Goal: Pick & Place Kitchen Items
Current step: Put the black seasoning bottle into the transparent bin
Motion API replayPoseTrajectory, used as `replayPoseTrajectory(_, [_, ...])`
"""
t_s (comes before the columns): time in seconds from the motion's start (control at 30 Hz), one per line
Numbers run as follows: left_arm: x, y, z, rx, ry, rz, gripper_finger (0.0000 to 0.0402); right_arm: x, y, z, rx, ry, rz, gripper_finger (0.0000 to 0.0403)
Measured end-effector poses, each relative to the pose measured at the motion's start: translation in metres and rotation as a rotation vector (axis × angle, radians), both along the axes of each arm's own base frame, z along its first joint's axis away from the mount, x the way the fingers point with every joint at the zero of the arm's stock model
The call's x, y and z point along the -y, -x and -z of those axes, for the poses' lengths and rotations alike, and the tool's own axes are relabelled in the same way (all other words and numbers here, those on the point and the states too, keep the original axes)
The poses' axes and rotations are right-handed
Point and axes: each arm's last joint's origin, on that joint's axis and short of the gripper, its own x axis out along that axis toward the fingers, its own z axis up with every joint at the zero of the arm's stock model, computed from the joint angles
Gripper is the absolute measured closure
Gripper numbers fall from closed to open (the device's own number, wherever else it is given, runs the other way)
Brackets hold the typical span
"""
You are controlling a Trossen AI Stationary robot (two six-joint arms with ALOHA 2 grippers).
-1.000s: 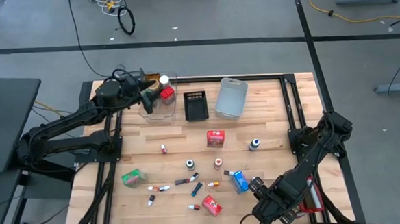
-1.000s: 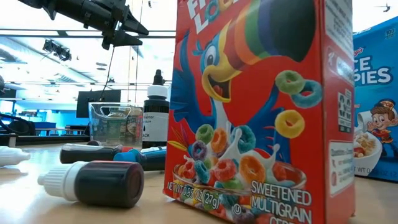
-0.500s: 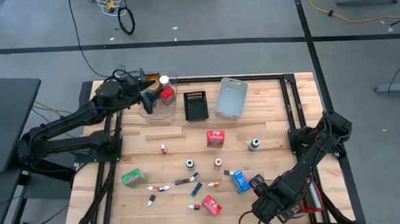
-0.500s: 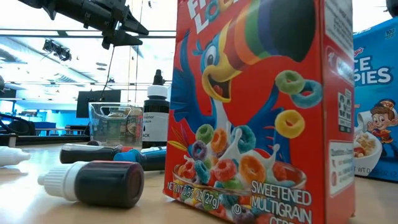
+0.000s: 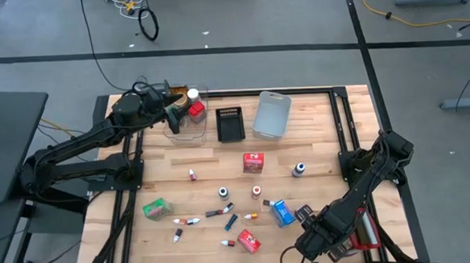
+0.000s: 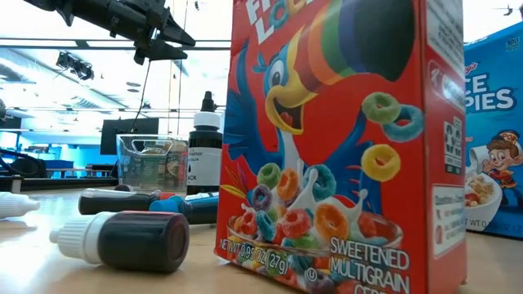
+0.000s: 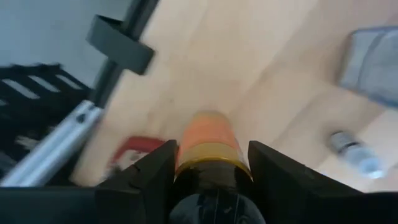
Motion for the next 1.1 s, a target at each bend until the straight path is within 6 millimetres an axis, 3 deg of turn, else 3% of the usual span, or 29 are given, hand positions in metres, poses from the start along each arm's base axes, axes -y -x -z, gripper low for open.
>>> replayPoseTrajectory(0.4, [0.000,0.000,0.000,-0.009,-0.011,0.002,0.0134,-0.001,0.002,0.000,-0.036,-0.010,0.070,0.0146])
replayPoseTrajectory(0.63, [0.000,0.000,0.000,-0.010,-0.011,0.002,0.0132,-0.004,-0.001,-0.001,-0.024,-0.036,0.139,0.0148])
replayPoseTrajectory(0.83, [0.000,0.000,0.000,-0.009,-0.011,0.002,0.0133,-0.009,0.002,-0.001,-0.084,-0.048,0.307,0.0156])
replayPoseTrajectory(1.1, [0.000,0.000,0.000,-0.023,-0.031,0.006,0.0134,-0.018,0.010,-0.002,-0.105,-0.077,0.288,0.0160])
